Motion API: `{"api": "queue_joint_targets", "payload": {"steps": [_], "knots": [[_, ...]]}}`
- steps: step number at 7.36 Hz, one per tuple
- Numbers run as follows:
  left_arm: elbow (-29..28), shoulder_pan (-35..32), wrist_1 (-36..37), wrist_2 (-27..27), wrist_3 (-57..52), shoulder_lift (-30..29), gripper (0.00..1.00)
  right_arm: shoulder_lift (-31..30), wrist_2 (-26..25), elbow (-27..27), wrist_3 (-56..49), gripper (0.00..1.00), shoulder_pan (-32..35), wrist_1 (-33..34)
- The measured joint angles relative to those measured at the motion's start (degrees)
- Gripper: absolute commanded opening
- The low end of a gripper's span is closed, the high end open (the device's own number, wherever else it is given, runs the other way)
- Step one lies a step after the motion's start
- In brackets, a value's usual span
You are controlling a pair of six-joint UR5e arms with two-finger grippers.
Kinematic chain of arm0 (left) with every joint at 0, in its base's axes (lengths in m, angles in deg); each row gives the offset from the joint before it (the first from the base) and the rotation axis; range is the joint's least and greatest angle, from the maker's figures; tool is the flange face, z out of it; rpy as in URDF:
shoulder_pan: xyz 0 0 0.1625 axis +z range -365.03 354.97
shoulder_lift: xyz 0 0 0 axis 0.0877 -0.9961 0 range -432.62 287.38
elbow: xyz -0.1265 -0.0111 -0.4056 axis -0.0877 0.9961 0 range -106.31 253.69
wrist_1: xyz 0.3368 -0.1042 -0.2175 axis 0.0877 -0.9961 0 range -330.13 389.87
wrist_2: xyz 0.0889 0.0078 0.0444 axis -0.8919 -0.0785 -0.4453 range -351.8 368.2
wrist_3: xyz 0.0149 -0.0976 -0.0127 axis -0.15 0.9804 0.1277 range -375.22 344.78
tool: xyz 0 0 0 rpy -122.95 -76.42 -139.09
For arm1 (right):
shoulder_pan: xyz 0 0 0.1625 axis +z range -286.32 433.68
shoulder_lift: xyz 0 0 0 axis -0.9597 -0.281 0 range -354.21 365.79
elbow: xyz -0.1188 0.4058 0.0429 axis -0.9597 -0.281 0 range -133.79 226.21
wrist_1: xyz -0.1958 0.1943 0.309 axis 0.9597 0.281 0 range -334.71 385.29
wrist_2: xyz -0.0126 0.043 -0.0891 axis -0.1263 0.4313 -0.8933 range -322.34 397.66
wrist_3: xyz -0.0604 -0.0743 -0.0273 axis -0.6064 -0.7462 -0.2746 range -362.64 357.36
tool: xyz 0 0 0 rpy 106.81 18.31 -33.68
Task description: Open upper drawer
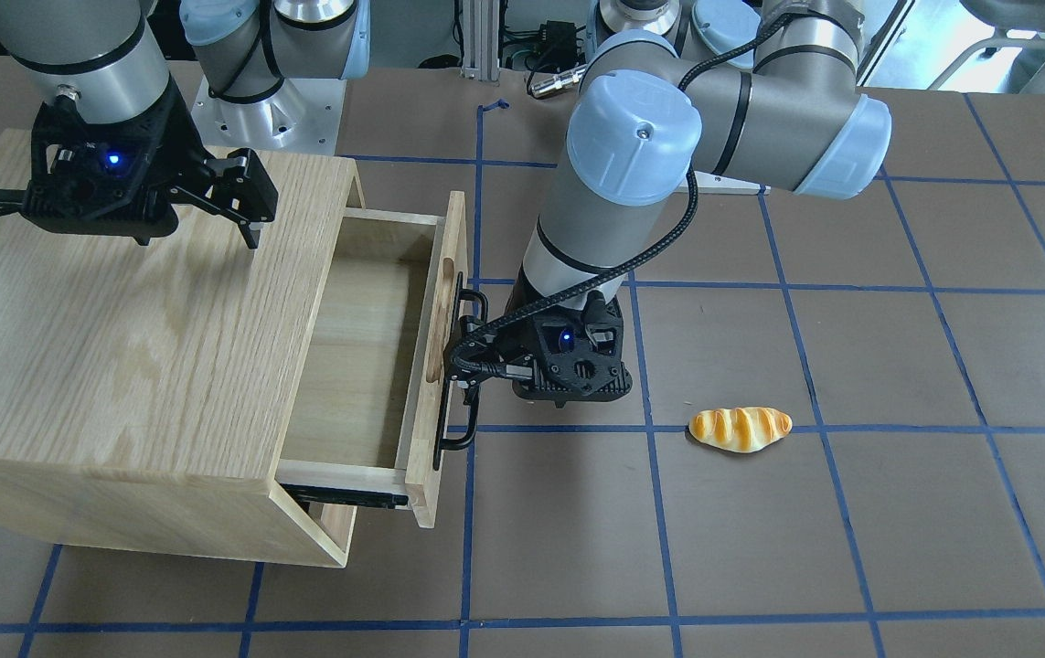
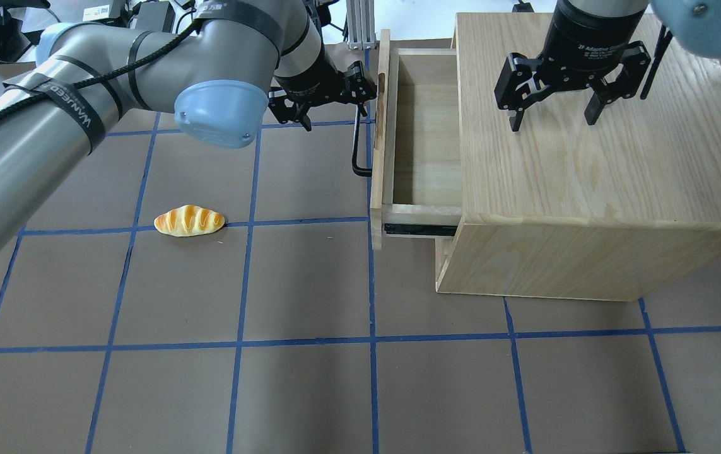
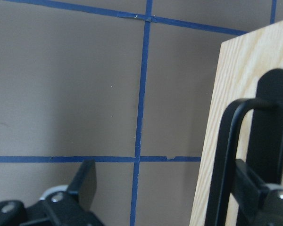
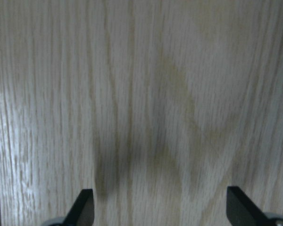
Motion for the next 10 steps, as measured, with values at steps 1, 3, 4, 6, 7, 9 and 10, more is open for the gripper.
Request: {"api": "queue_joint_targets", "payload": {"steps": [1, 3, 4, 6, 7, 9, 10], "knots": [[0.00, 0.45, -0.62, 0.00, -1.00, 0.17, 1.00, 0.00, 0.00, -0.02, 0.00, 1.00, 0.01, 0.00], [0.00, 1.28, -1.55, 0.00, -3.10, 0.50, 1.00, 0.00, 0.00, 0.00, -0.05, 1.00, 0.01, 0.00], [0.00, 1.57, -1.76, 0.00, -3.93, 0.55, 1.00, 0.00, 0.00, -0.01, -0.04, 1.00, 0.02, 0.00], [0.04, 2.55, -2.22, 0.06, -5.24, 0.79, 1.00, 0.00, 0.00, 0.02, 0.00, 1.00, 0.02, 0.00], [0.05, 2.86, -2.43, 0.06, -5.86, 0.91, 1.00, 0.00, 0.00, 0.04, -0.01, 1.00, 0.01, 0.00], [0.01, 3.28, -2.73, 0.01, -7.20, 1.07, 1.00, 0.00, 0.00, 0.01, 0.02, 1.00, 0.02, 0.00], [0.00, 3.36, -2.77, 0.00, -7.59, 1.15, 1.00, 0.00, 0.00, -0.02, 0.01, 1.00, 0.02, 0.00]]}}
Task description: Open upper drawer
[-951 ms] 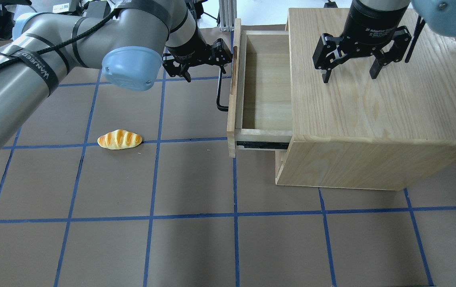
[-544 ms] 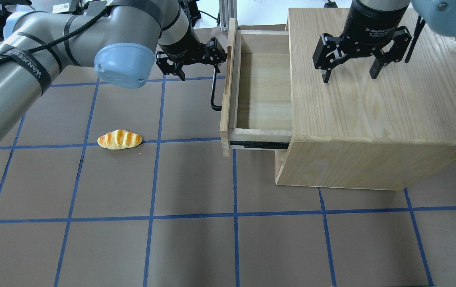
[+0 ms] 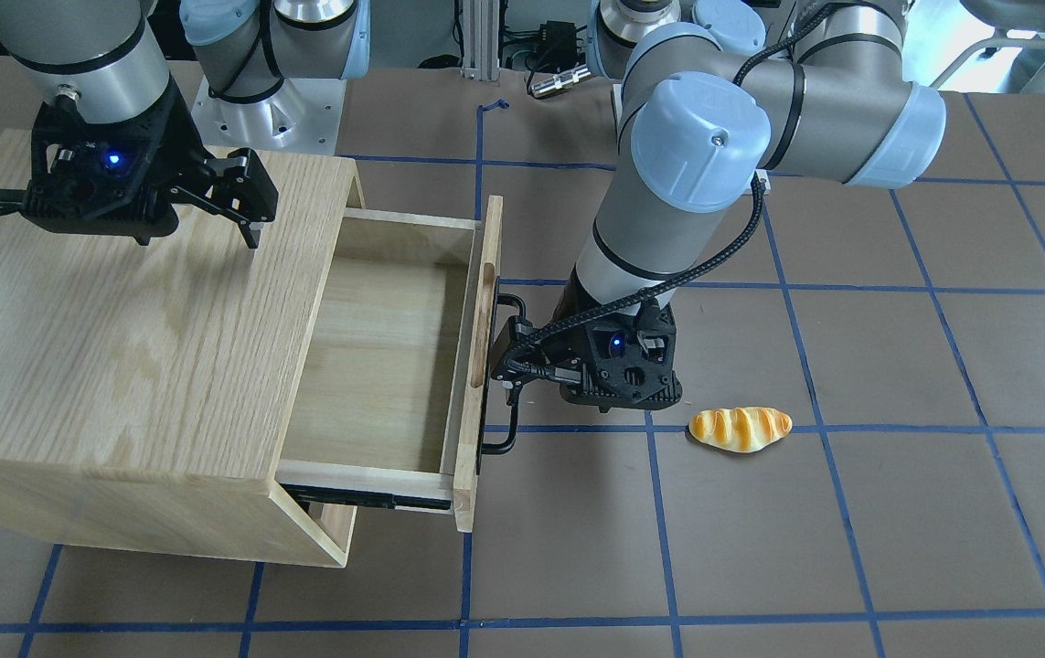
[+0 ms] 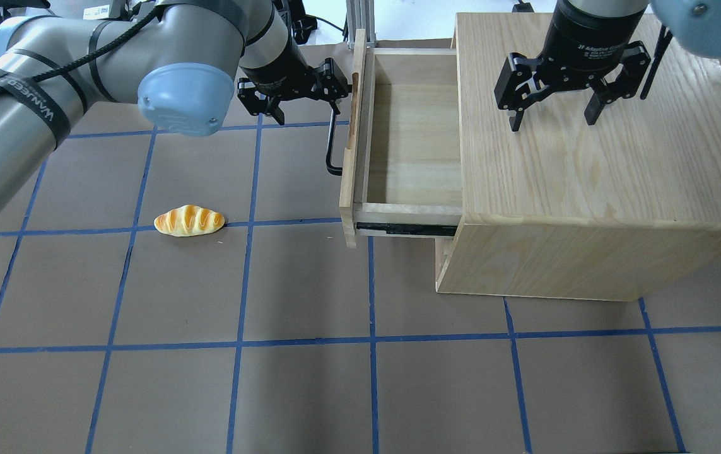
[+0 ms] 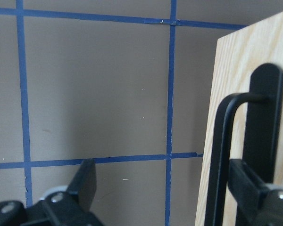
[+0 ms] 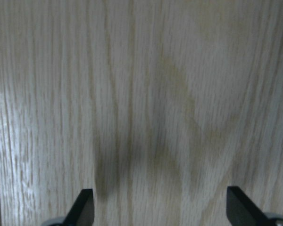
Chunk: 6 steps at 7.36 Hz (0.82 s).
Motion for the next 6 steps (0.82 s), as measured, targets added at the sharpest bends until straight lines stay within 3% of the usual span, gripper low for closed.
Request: {"api": "queue_joint_targets", "payload": {"steps": [6], "knots": [[-0.01, 0.87, -0.32, -0.06, -3.71, 0.15, 1.00, 0.00, 0.00, 0.00, -0.05, 1.00, -0.02, 0.00]]}}
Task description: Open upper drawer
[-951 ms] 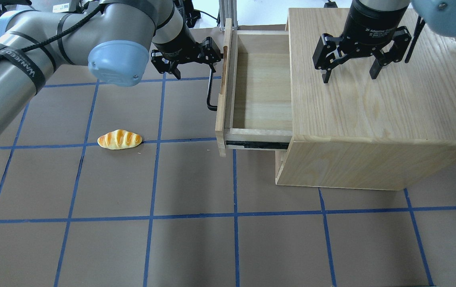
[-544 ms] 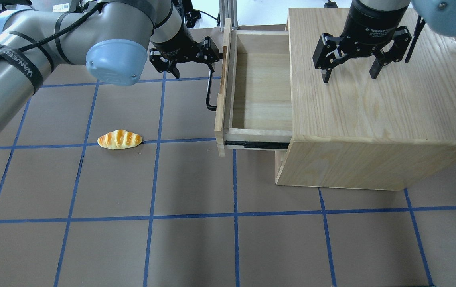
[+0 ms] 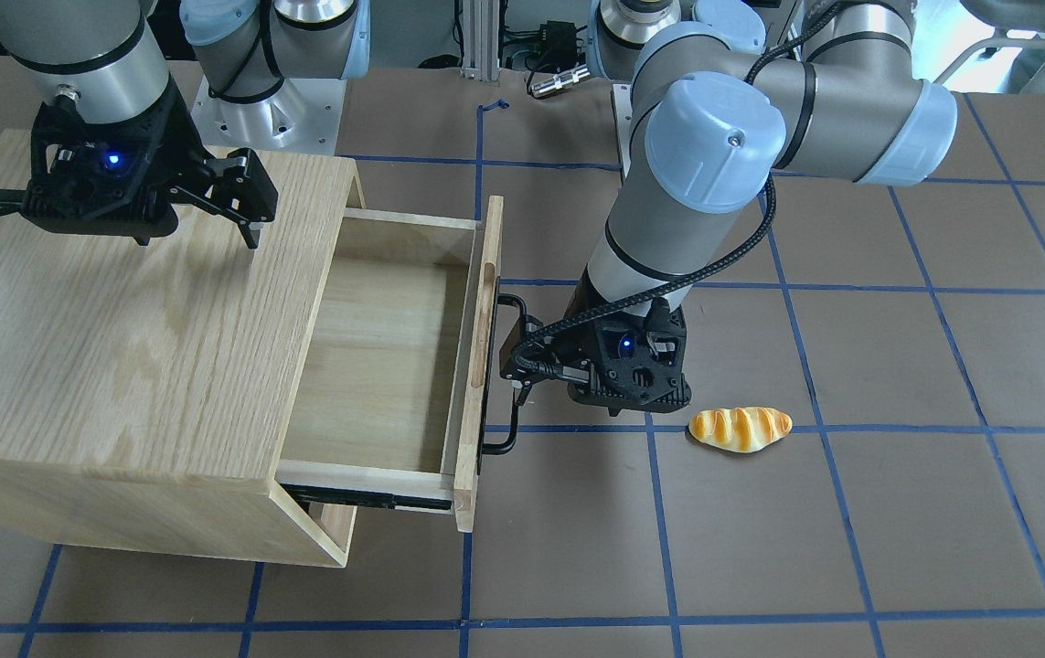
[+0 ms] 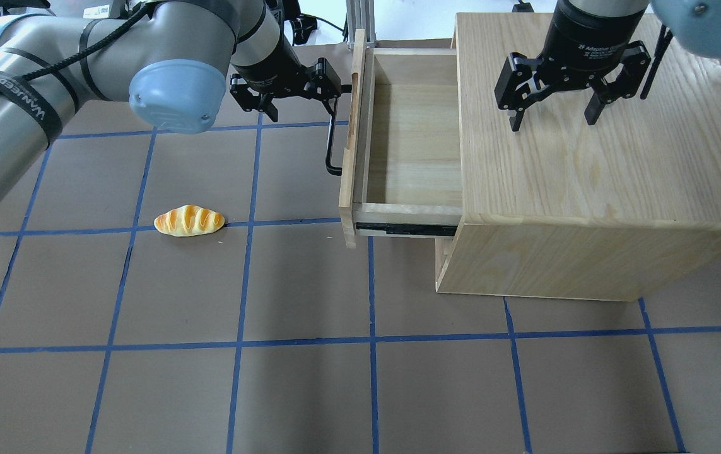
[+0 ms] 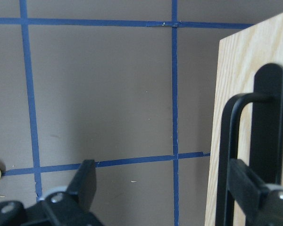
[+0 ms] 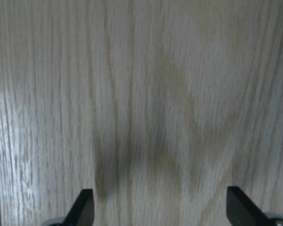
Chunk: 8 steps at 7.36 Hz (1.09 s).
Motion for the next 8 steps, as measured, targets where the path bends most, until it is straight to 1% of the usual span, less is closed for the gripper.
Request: {"api": "queue_joint_targets", "payload": {"steps": [1, 2, 4, 6, 8], "knots": [[-0.12, 0.16, -0.54, 0.01, -0.20, 0.13, 1.00, 0.00, 0.00, 0.01, 0.04, 1.00, 0.01, 0.00], [-0.83, 0.79, -3.04, -0.56, -0.27, 0.58, 1.00, 0.00, 0.00, 0.01, 0.06, 1.00, 0.02, 0.00], [-4.16, 3.04, -11.25, -3.94, -2.33, 2.44, 1.00, 0.00, 0.00, 0.03, 0.05, 1.00, 0.02, 0.00], [-5.68, 7.43, -16.85, -5.45, -5.55, 5.24, 1.00, 0.00, 0.00, 0.00, -0.01, 1.00, 0.02, 0.00], [-5.34, 11.97, -21.89, -7.54, -12.11, 8.04, 1.00, 0.00, 0.00, 0.00, 0.00, 1.00, 0.02, 0.00]]}}
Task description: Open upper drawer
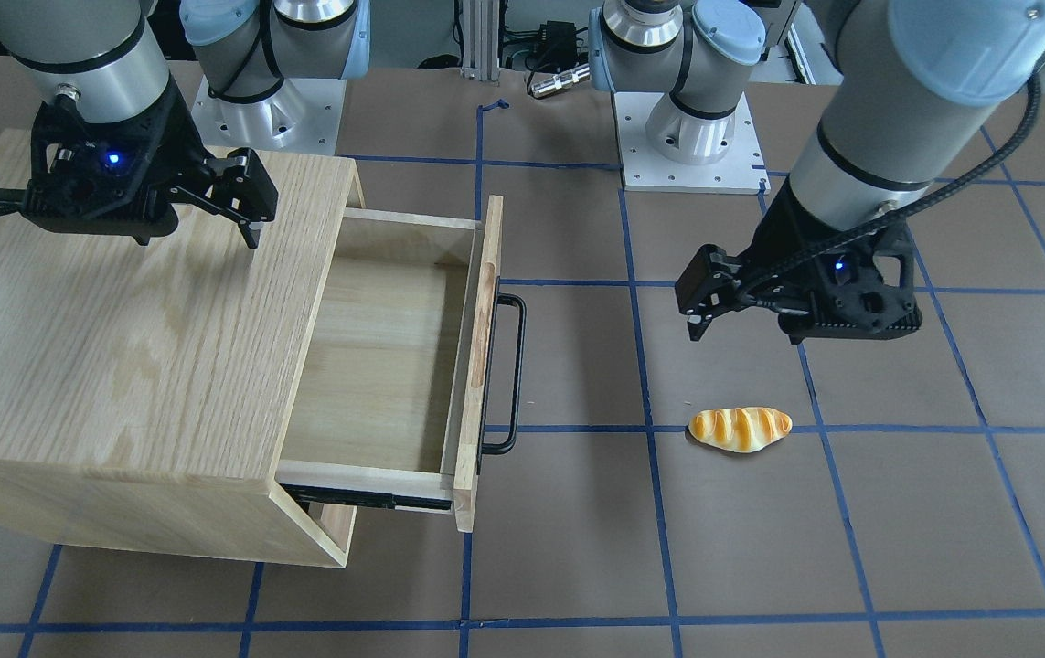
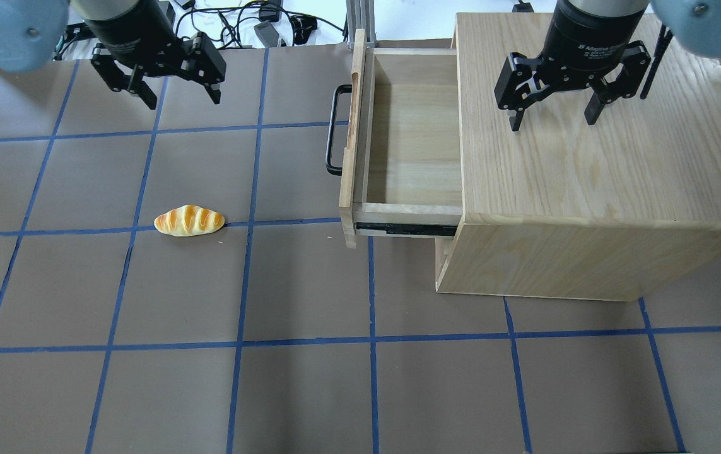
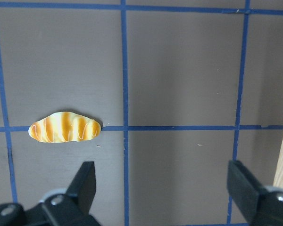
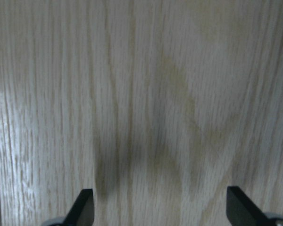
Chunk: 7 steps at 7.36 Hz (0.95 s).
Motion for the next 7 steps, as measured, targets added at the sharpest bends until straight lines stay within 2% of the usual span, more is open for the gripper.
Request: {"api": "queue_joint_targets", "payload": {"steps": [2, 7], "knots": [[1.11, 2.48, -2.52, -2.12, -3.24, 2.97, 1.00, 0.00, 0.00, 0.00, 0.04, 1.00, 0.00, 0.00], [6.00, 2.44, -2.77, -3.90, -1.08, 7.43, 1.00, 0.00, 0.00, -0.02, 0.02, 1.00, -0.05, 0.00]]}}
